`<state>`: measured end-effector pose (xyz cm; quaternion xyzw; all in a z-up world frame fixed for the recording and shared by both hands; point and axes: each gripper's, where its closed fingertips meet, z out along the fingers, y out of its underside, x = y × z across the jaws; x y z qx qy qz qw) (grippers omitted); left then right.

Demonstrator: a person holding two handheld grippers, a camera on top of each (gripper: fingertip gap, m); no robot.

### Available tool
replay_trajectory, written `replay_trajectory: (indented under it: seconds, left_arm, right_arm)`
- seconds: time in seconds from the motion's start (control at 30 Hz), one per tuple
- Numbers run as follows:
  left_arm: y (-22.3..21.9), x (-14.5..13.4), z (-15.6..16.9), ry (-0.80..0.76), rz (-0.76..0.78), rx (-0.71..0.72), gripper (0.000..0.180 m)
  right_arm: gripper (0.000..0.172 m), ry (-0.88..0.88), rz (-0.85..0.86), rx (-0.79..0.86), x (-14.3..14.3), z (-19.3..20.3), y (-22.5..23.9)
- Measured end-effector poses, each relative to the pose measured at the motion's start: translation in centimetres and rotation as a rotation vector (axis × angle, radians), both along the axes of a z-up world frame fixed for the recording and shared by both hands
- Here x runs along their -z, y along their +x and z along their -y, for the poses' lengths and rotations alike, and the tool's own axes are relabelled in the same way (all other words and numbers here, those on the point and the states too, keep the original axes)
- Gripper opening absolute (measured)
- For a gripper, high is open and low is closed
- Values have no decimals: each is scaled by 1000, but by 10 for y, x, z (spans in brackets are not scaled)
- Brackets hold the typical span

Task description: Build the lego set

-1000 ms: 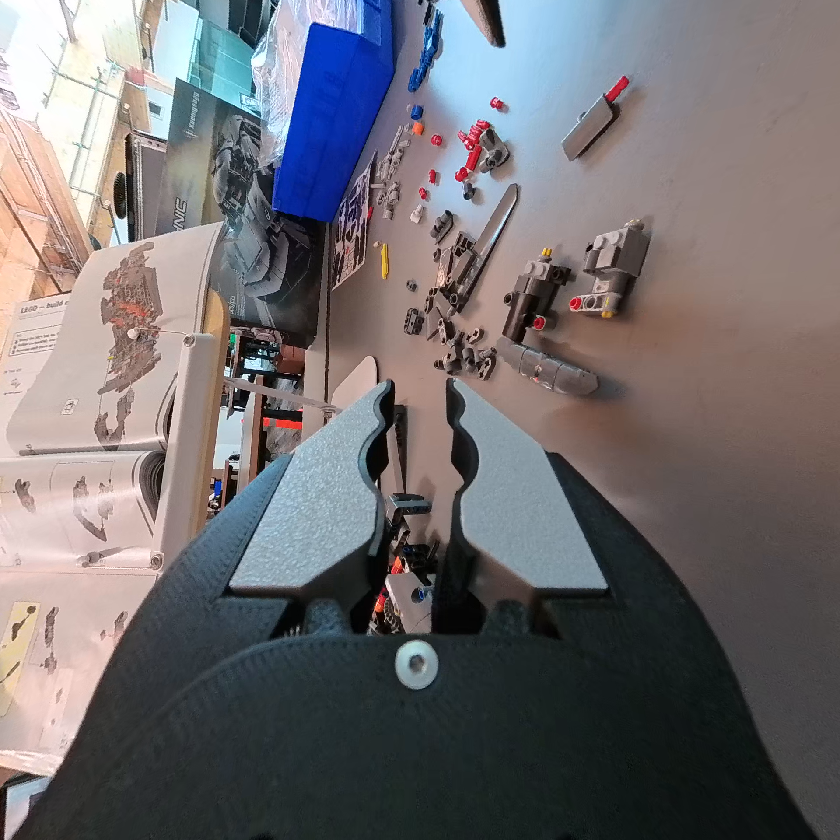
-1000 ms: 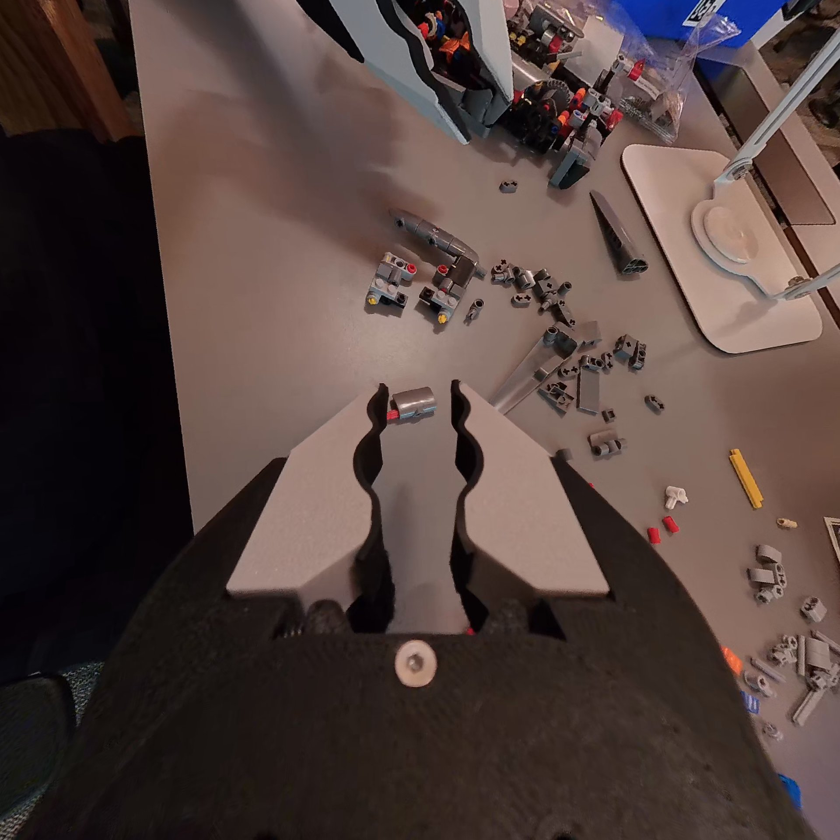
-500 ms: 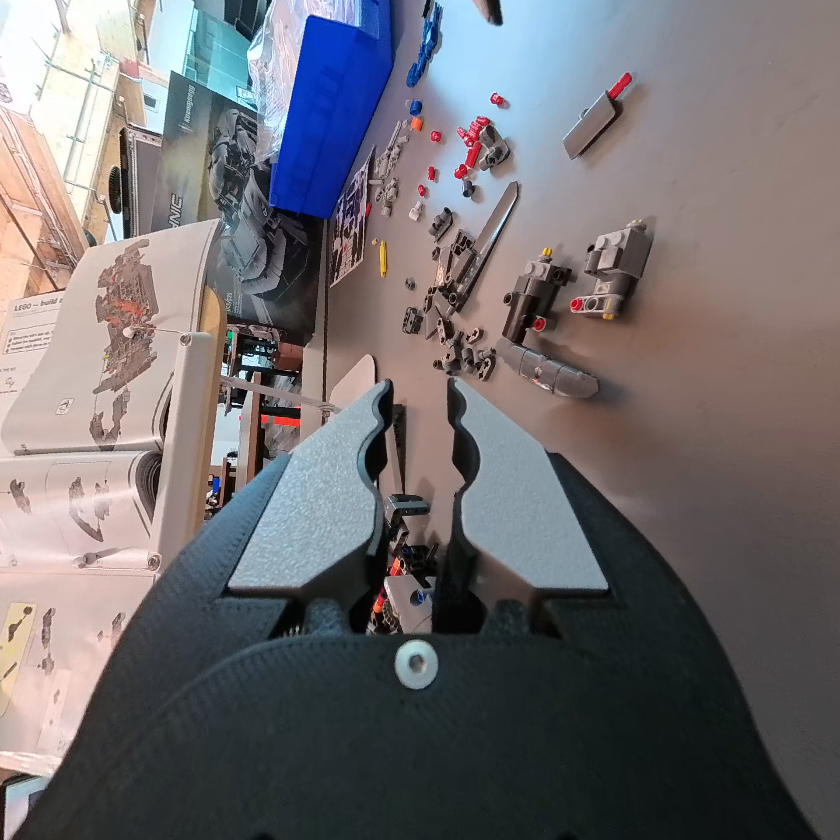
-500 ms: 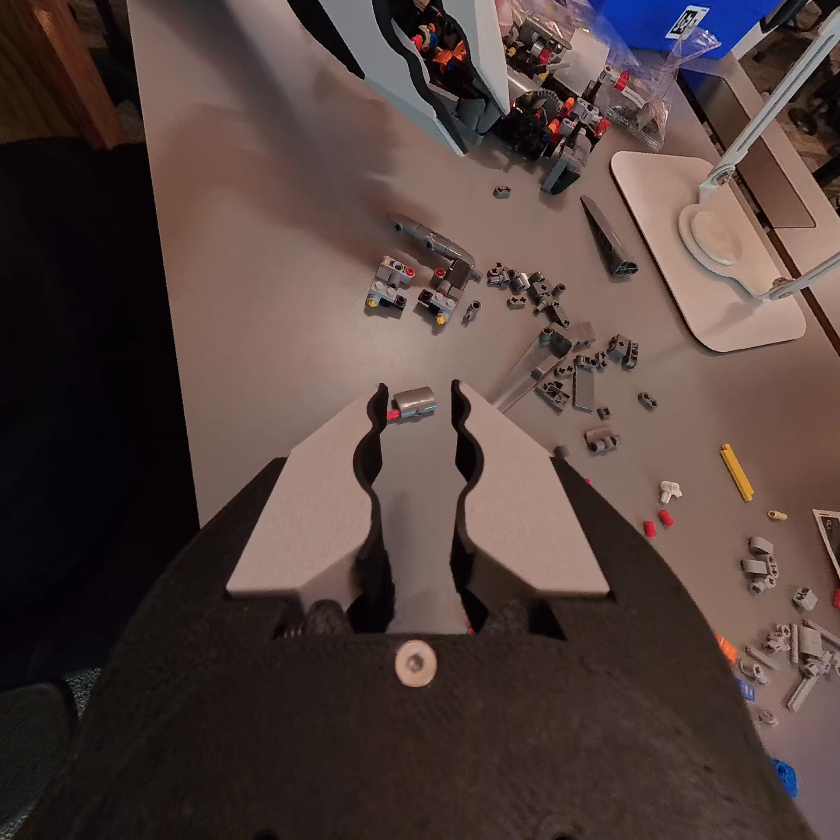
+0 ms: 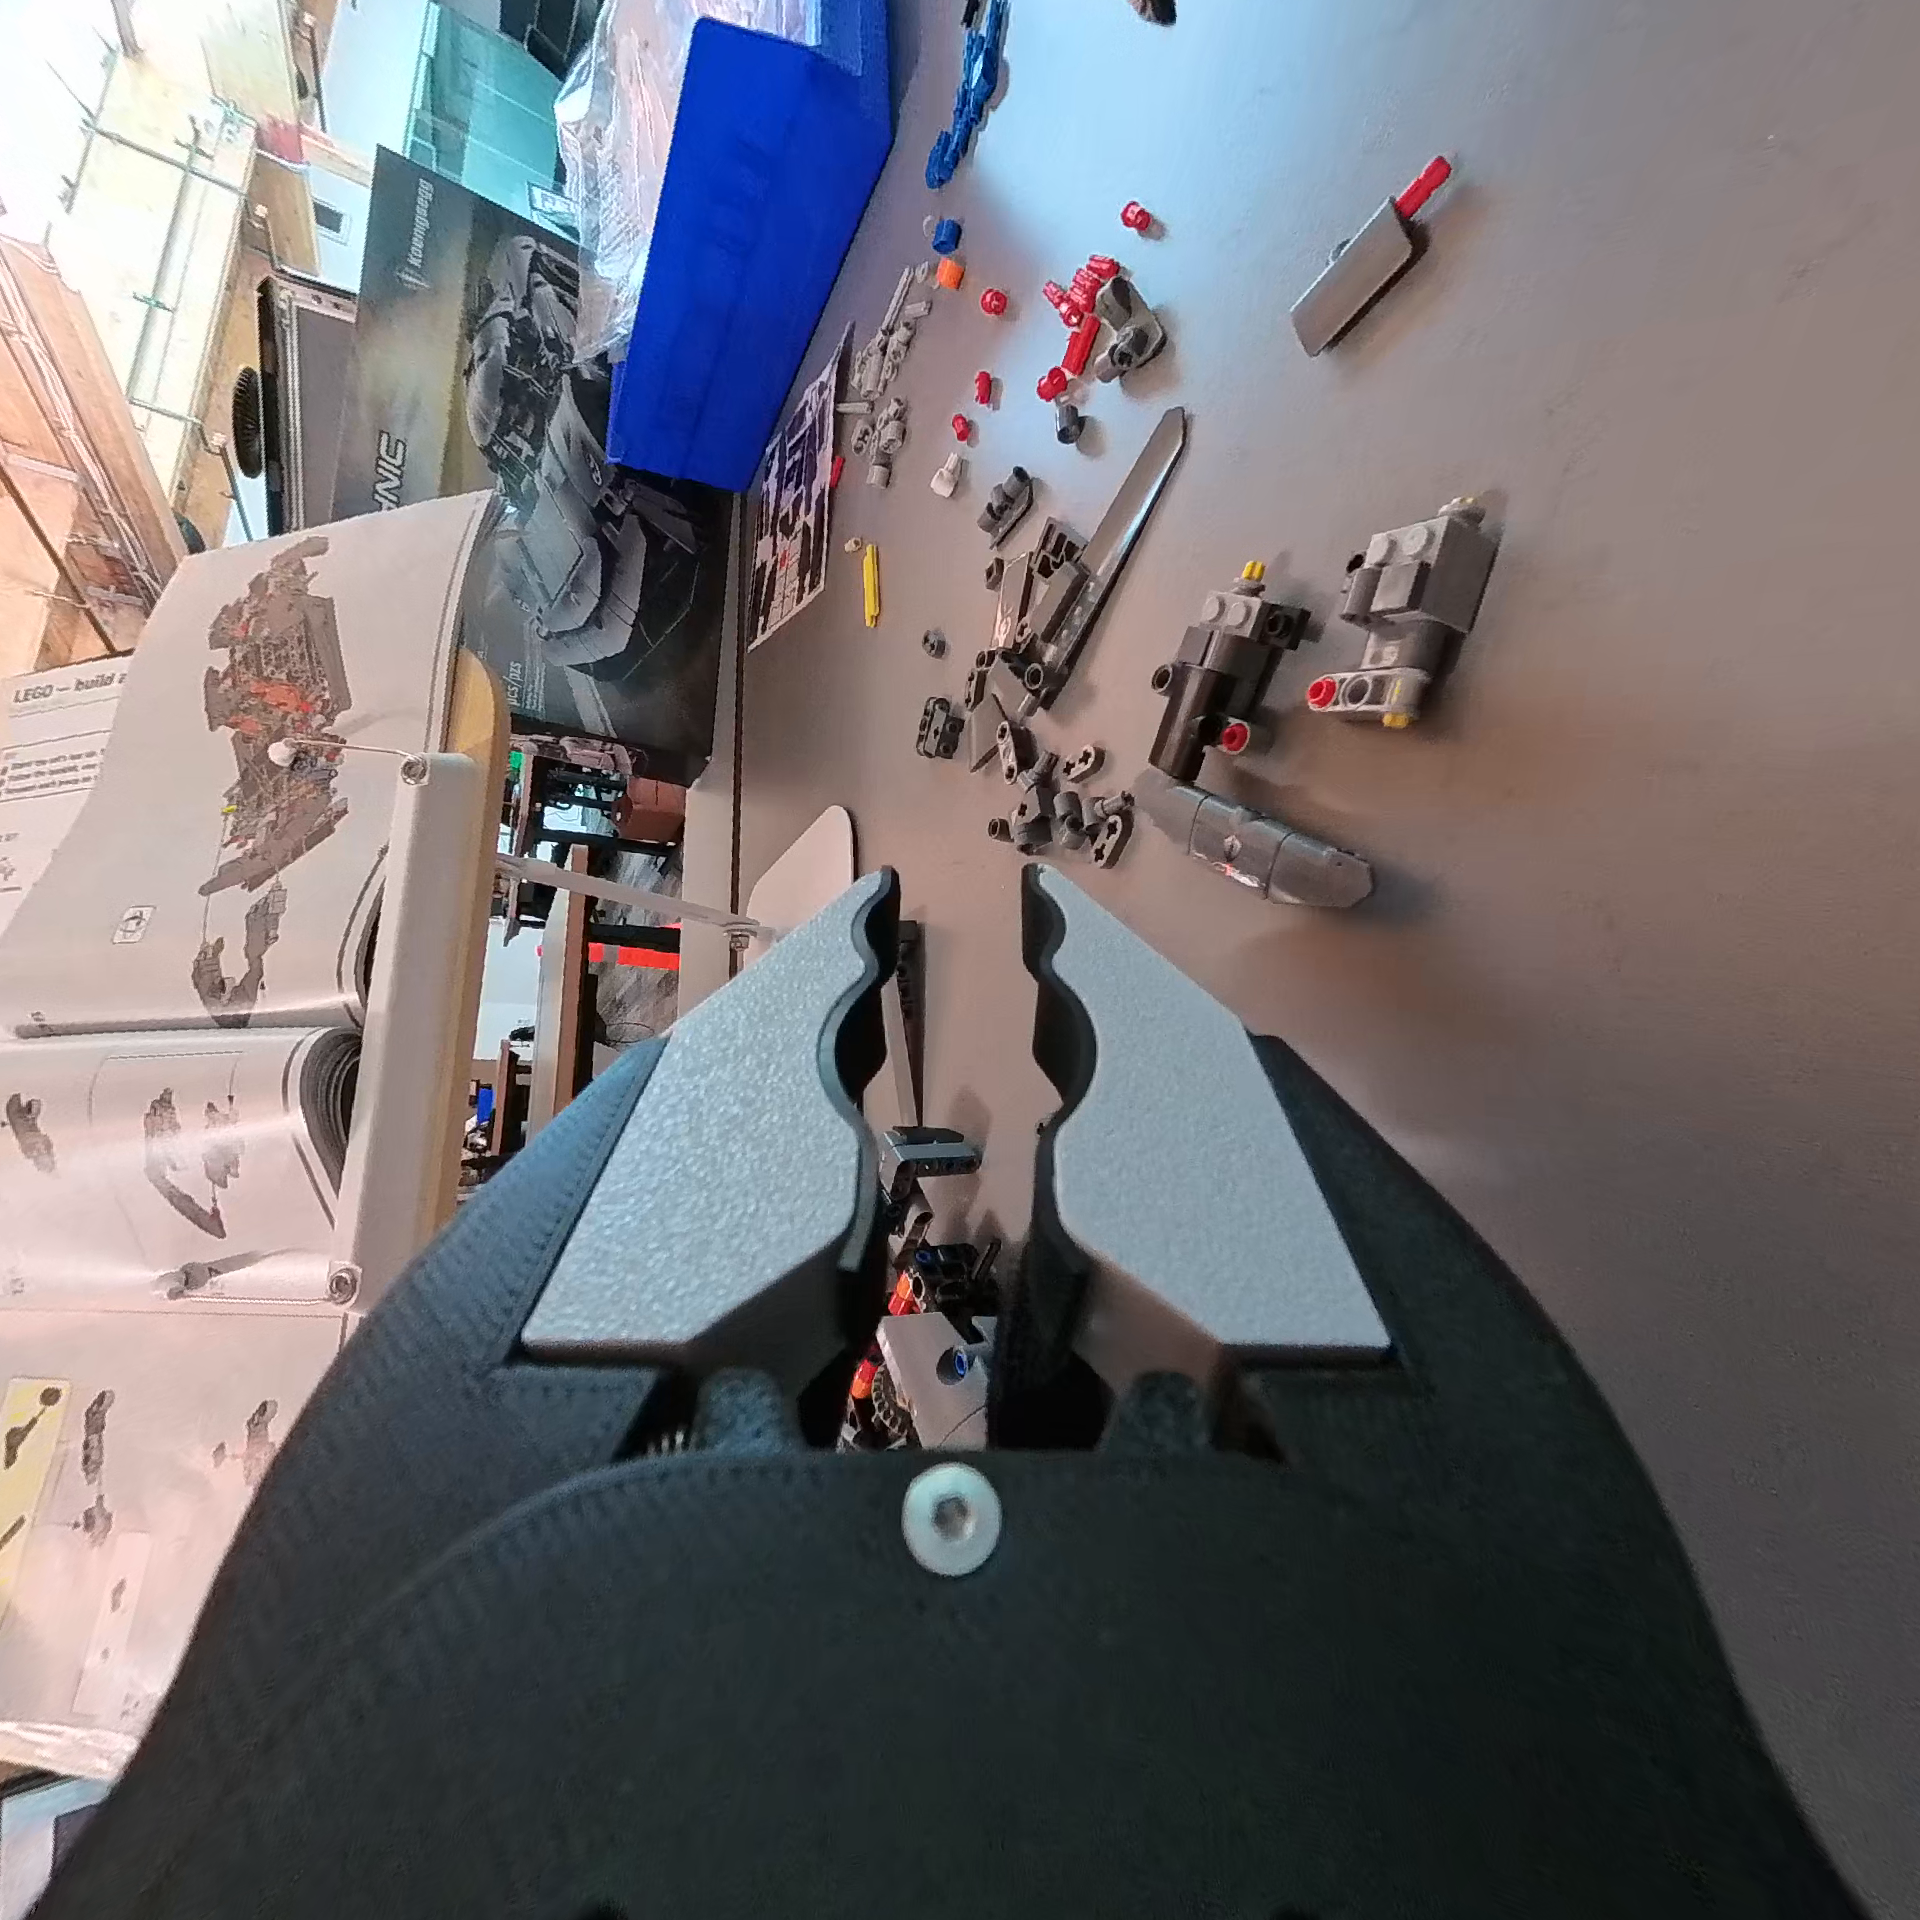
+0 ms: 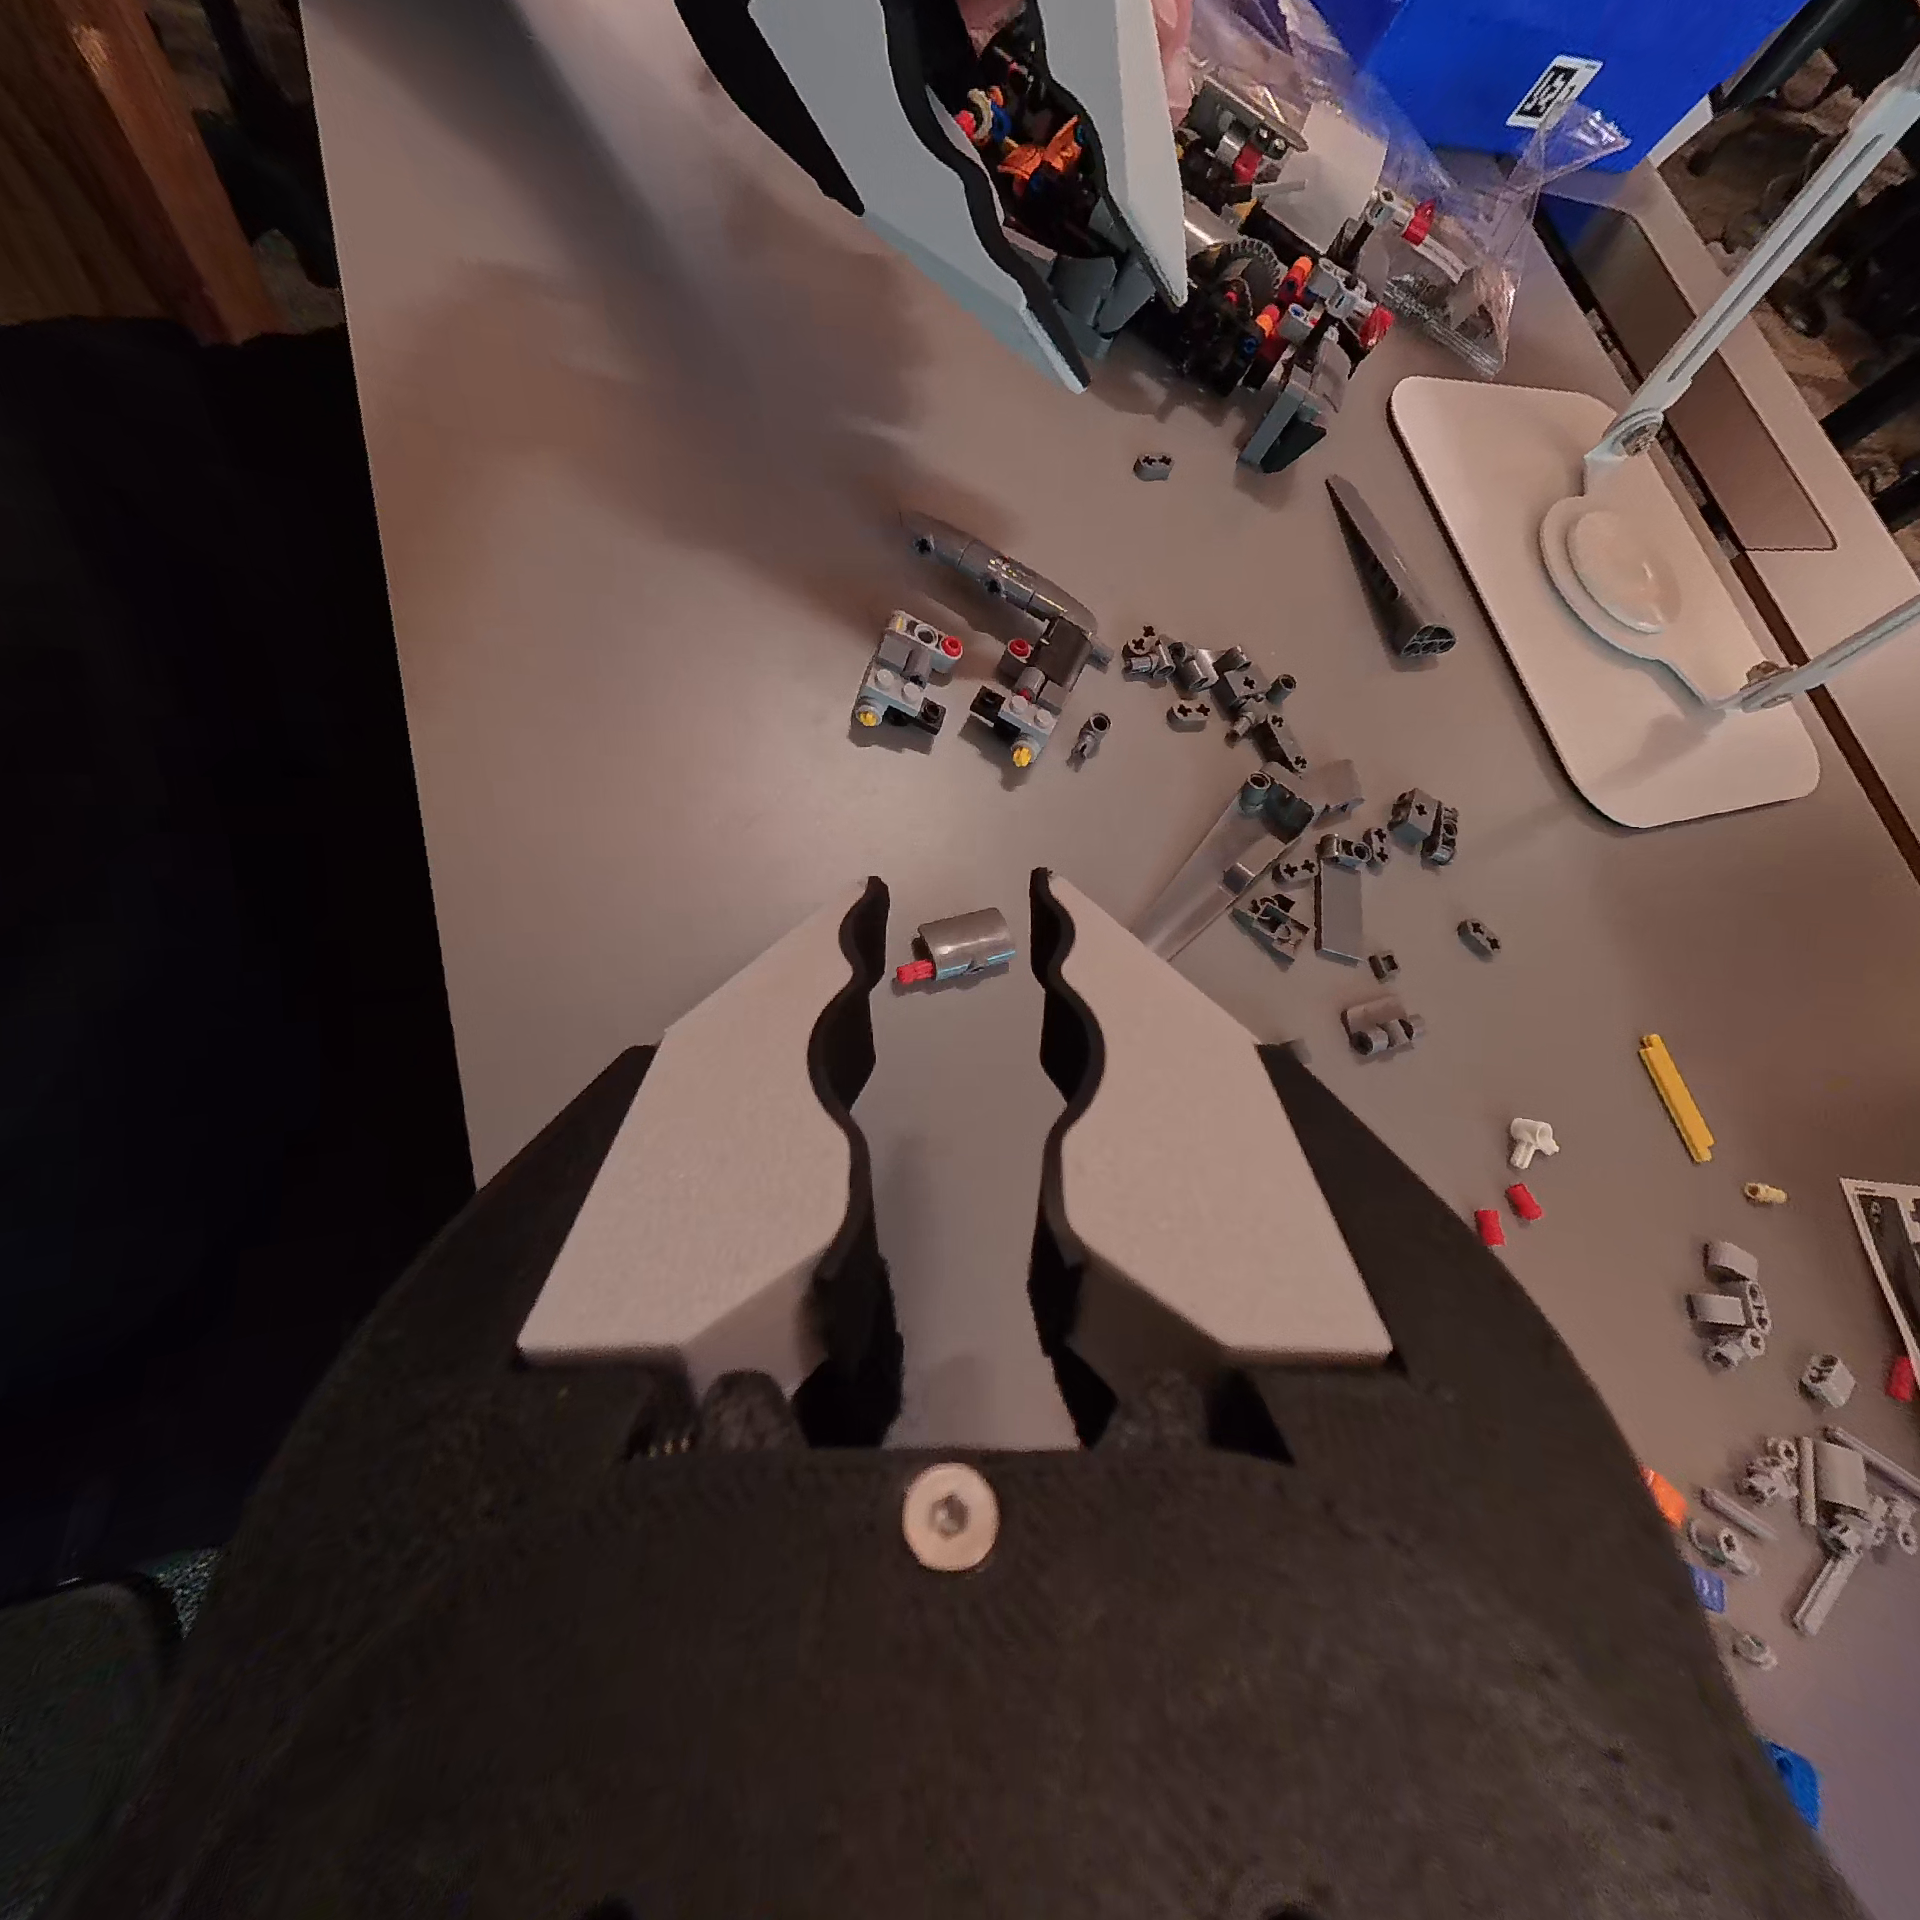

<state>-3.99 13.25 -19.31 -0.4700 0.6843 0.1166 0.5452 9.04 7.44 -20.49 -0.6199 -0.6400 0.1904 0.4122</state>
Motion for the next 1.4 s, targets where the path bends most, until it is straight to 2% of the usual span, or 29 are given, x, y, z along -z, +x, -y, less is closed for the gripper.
replay_trajectory:
  seconds: [0.83,1.07,1.27,1.4]
  left_arm:
    - [-3,1,-6,-18,-5,-12,20]
    - [1,21,4,-94,-84,17,14]
    - [-2,45,14,-199,-188,17,13]
    - [-3,51,16,-216,-211,20,13]
  right_arm:
    - [30,25,30,83,3,11,11]
    - [29,48,102,54,16,18,-8]
    - [29,52,134,15,26,20,-39]
    - [30,60,145,3,29,15,-60]
